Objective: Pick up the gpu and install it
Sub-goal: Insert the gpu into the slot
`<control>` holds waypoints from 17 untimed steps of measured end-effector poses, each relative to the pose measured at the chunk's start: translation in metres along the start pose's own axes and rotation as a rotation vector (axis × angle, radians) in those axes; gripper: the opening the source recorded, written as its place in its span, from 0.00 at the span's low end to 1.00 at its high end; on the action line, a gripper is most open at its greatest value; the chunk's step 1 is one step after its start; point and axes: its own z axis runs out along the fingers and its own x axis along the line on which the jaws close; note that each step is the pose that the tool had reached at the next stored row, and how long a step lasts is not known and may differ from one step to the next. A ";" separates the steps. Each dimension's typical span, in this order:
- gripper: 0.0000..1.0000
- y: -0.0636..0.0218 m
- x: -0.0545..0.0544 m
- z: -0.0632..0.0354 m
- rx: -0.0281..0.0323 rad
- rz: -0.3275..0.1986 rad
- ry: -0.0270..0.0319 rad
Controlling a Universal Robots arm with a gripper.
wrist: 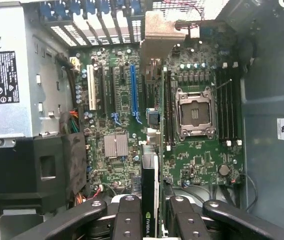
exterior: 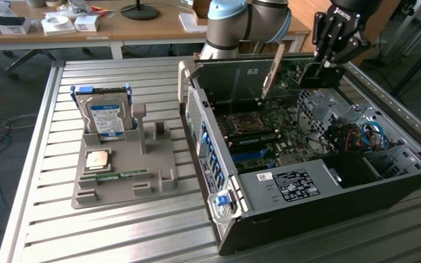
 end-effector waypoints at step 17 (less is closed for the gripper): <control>0.26 0.0000 0.000 0.0008 0.0038 -0.184 0.0069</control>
